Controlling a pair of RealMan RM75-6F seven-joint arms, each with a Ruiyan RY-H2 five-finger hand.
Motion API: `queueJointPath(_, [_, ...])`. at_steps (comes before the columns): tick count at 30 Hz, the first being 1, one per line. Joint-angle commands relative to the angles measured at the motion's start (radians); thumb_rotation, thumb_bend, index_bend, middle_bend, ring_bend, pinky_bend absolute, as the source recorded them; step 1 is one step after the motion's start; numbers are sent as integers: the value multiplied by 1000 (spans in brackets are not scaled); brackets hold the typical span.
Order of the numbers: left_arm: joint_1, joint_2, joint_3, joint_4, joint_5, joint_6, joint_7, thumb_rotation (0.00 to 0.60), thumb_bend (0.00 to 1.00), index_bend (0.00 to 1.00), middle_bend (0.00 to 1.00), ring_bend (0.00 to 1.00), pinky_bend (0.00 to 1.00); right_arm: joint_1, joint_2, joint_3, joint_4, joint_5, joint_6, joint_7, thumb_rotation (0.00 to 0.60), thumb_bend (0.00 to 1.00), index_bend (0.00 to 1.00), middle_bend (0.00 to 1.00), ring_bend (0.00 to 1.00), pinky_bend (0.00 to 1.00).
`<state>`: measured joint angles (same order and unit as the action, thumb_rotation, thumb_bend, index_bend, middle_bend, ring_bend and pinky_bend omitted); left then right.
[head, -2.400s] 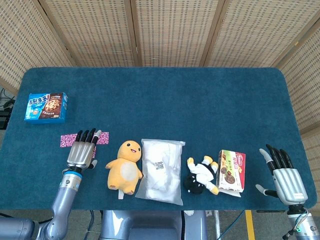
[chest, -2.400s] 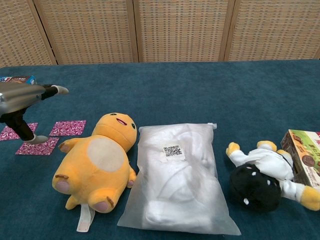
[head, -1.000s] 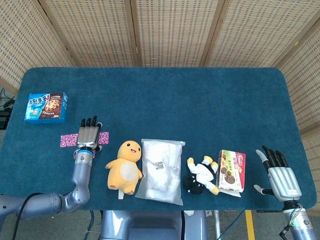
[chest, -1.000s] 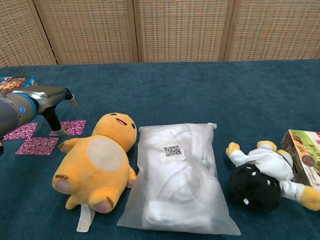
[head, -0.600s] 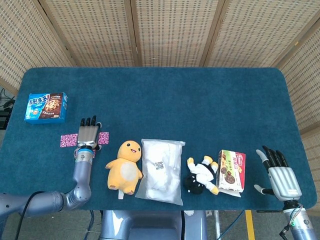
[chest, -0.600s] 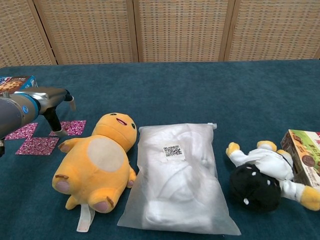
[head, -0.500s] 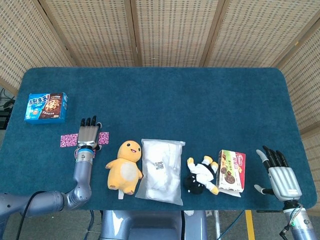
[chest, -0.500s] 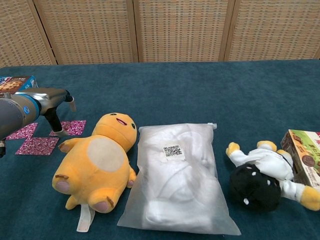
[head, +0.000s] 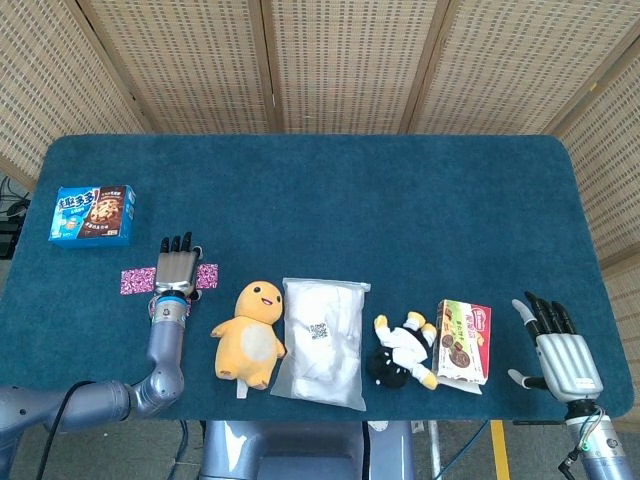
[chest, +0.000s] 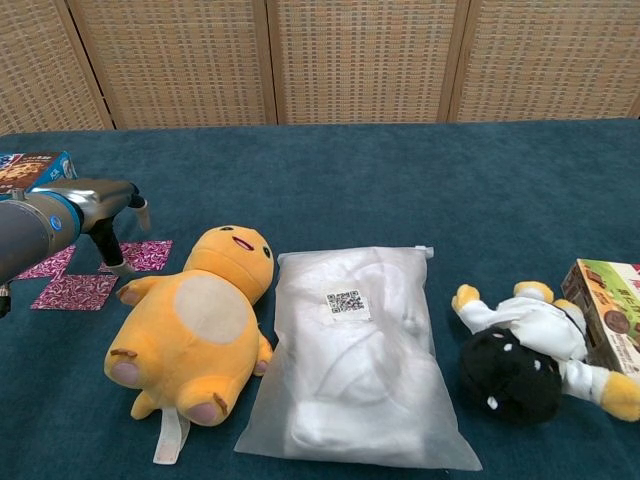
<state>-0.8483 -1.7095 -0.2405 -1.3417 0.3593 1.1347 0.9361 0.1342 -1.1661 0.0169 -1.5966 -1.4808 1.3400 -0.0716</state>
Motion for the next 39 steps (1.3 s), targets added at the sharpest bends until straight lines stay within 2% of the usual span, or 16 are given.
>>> queueJointPath(1, [1, -2, 1, 4, 3, -1, -2, 600, 226, 289, 0, 0, 0, 0, 0, -1, 0, 0, -1, 0, 600, 79, 0, 0, 0, 0])
queueJointPath(39, [-4, -37, -8, 85, -11, -33, 12, 600, 243, 322, 0, 0, 0, 4, -4, -1, 5, 7, -7, 0, 600, 80, 0, 0, 0, 0])
